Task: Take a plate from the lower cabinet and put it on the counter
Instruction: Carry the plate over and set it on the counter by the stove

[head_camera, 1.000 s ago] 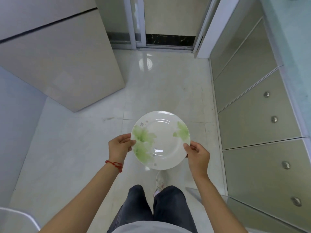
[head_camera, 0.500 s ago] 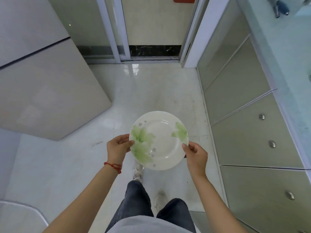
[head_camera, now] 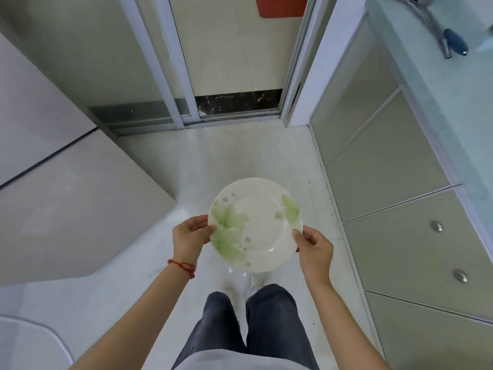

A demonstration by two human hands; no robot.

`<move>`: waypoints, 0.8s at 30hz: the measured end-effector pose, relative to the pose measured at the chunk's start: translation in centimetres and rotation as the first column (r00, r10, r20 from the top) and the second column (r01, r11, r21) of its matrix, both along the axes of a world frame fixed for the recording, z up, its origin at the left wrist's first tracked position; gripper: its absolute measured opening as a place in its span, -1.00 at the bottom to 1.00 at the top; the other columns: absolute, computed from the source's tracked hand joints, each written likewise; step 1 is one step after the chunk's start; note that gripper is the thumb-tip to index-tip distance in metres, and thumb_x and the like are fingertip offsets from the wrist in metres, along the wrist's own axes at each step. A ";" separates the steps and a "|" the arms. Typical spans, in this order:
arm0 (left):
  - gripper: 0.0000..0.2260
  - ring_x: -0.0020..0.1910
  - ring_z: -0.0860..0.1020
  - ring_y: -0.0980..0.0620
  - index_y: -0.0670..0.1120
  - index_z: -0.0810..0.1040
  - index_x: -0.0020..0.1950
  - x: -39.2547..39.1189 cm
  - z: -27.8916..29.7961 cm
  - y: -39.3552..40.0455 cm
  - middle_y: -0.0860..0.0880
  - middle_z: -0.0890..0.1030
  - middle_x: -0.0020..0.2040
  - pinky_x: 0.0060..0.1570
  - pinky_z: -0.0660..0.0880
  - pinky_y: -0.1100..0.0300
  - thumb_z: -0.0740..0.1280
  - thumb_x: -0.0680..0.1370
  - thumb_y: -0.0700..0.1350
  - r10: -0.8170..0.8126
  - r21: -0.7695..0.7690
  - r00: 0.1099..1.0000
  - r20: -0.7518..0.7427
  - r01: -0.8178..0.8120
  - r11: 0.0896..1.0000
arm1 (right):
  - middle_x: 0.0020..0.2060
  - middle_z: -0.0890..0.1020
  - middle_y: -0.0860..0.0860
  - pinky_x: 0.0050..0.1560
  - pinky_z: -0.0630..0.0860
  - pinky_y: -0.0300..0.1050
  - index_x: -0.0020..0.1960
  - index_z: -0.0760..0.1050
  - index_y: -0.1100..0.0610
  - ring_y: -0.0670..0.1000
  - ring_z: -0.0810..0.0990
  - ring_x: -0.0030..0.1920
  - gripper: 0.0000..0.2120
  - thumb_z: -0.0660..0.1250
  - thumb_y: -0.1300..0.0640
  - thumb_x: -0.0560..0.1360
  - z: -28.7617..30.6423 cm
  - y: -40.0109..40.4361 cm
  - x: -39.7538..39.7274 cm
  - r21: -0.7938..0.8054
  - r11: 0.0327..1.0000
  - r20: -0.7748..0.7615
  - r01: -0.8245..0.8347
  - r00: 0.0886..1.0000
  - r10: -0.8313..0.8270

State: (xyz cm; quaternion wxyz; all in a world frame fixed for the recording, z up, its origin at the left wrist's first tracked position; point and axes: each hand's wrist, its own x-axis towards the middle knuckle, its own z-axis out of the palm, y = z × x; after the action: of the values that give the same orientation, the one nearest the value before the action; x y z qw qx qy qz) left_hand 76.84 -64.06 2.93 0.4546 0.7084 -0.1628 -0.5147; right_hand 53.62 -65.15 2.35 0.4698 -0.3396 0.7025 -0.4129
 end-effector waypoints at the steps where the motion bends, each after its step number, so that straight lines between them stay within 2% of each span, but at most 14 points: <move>1: -0.81 -0.13 0.63 -0.12 -0.24 0.60 -0.05 0.0 0.0 -1.2 -0.17 0.65 -0.11 -0.16 0.62 0.14 0.36 0.38 -0.40 -0.011 0.002 1.000 0.006 0.011 1.000 | -0.36 0.61 -0.03 -0.37 0.50 -0.38 -0.24 0.57 0.00 -0.22 0.52 -0.43 -0.82 0.38 0.27 0.42 0.0 -1.1 -0.1 -0.002 1.000 -0.009 0.001 1.000 -0.001; 5: -0.81 -0.10 0.62 -0.16 -0.20 0.60 -0.06 -0.5 -0.3 -6.5 -0.21 0.65 -0.06 -0.10 0.60 0.08 0.35 0.38 -0.39 -0.029 -0.006 0.999 0.014 0.029 1.000 | -0.40 0.58 -0.01 -0.39 0.48 -0.41 -0.22 0.59 0.10 -0.22 0.50 -0.45 -0.90 0.38 0.27 0.42 -0.3 -6.0 -0.5 -0.009 1.000 -0.023 0.001 1.000 -0.001; 8: -0.82 -0.08 0.62 -0.19 -0.19 0.60 -0.08 -1.1 -0.4 -10.8 -0.23 0.65 -0.04 -0.06 0.58 0.02 0.34 0.39 -0.40 -0.040 -0.018 0.999 0.000 0.040 0.999 | -0.43 0.56 -0.02 -0.42 0.46 -0.42 -0.26 0.57 0.02 -0.22 0.48 -0.47 -0.84 0.38 0.26 0.42 -0.4 -10.3 -1.1 -0.019 1.000 -0.016 0.023 1.000 -0.023; 11: -0.81 -0.11 0.63 -0.16 -0.15 0.60 -0.12 -1.9 -0.3 -15.2 -0.20 0.65 -0.08 -0.08 0.60 0.05 0.35 0.39 -0.40 -0.046 -0.014 0.999 0.011 0.046 0.999 | -0.44 0.55 -0.01 -0.43 0.45 -0.42 -0.27 0.56 0.02 -0.21 0.46 -0.49 -0.83 0.38 0.27 0.42 -0.3 -14.6 -1.9 -0.023 1.000 -0.017 0.014 1.000 -0.014; 15: -0.82 -0.14 0.63 -0.13 -0.19 0.62 -0.09 -2.9 0.4 -20.3 -0.18 0.66 -0.10 -0.09 0.58 0.04 0.36 0.38 -0.39 -0.060 -0.028 0.997 0.038 0.062 0.998 | -0.45 0.56 0.00 -0.44 0.45 -0.39 -0.22 0.60 0.14 -0.19 0.44 -0.50 -0.91 0.37 0.28 0.42 0.3 -19.7 -3.0 -0.037 0.999 -0.008 0.023 1.000 -0.023; 19: -0.81 -0.14 0.61 -0.12 -0.11 0.62 -0.16 -3.7 0.9 -24.7 -0.15 0.65 -0.13 -0.11 0.59 0.08 0.37 0.37 -0.39 -0.072 -0.030 0.995 0.065 0.074 0.997 | -0.47 0.55 -0.04 -0.45 0.43 -0.41 -0.24 0.58 0.10 -0.21 0.44 -0.52 -0.86 0.37 0.31 0.41 0.6 -23.6 -3.7 -0.048 0.996 0.000 0.072 0.997 -0.072; 22: -0.79 -0.15 0.61 -0.10 -0.08 0.62 -0.17 -4.0 1.0 -27.4 -0.12 0.65 -0.15 -0.19 0.61 0.19 0.37 0.37 -0.38 -0.111 -0.053 0.992 0.067 0.115 0.992 | -0.48 0.54 -0.03 -0.45 0.43 -0.41 -0.23 0.59 0.13 -0.21 0.43 -0.53 -0.90 0.37 0.30 0.41 0.5 -25.6 -4.1 -0.042 0.994 -0.011 0.106 0.994 -0.106; 24: -0.78 -0.14 0.61 -0.10 -0.08 0.62 -0.17 -4.2 0.9 -29.2 -0.11 0.65 -0.16 -0.19 0.61 0.18 0.37 0.37 -0.39 -0.149 -0.052 0.987 0.056 0.152 0.987 | -0.47 0.54 -0.02 -0.45 0.43 -0.41 -0.25 0.58 0.09 -0.21 0.43 -0.53 -0.87 0.37 0.29 0.41 0.4 -26.6 -4.2 -0.031 0.989 -0.012 0.144 0.989 -0.145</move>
State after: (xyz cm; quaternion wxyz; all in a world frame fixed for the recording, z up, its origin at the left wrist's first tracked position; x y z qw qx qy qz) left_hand 72.59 -93.28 3.85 0.4297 0.6941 -0.2422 -0.5243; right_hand 49.38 -91.76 2.80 0.4287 -0.2977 0.7223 -0.4537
